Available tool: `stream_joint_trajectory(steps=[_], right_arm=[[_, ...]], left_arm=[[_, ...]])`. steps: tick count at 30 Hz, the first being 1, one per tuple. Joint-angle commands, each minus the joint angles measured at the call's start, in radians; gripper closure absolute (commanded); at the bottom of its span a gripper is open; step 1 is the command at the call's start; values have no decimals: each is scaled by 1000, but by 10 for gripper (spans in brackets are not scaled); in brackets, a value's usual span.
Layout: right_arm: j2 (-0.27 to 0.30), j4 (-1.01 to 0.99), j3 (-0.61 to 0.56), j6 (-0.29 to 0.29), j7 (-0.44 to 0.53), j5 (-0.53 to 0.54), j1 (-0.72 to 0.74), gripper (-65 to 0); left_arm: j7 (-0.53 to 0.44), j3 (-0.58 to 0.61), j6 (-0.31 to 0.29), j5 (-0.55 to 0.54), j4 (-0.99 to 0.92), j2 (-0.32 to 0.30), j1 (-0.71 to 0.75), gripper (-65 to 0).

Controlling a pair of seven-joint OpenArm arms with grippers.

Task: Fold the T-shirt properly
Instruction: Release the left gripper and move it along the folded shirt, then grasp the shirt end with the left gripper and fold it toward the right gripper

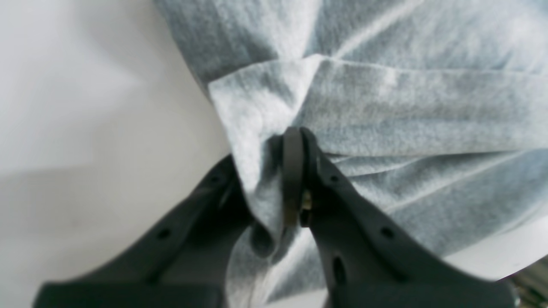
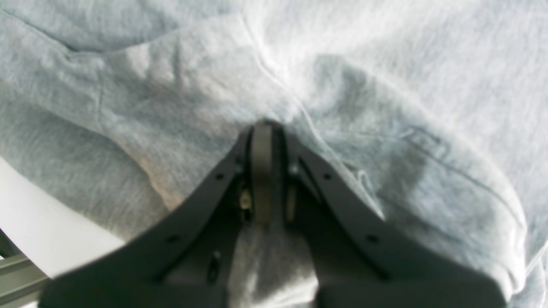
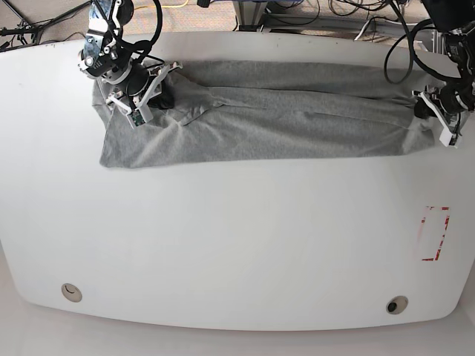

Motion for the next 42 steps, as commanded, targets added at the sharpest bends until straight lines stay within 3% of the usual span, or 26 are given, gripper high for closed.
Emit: stream_joint_trajectory(steps=[1,13,25,36,42], right_arm=[[6,12,3,-2,-27,-25,-2,-35],[6,12,3,-2,-27,-25,-2,-35],[5,12,0,-2,-27,-25,-1,-35],[5,12,0,-2,-27,-25,-2,-35],[-26,12,2,-2,-27,-33,-2,-35]], left_arm=[[-17,-9,0,-11,128,-26,21,0],[-14,85,0,-10,536,-25,156,0],[-14,350,0,-87,585,-19,153,0],[-13,418,0,-102,578,152,52,0],[-13,505,34,-42,572,190,6,0]])
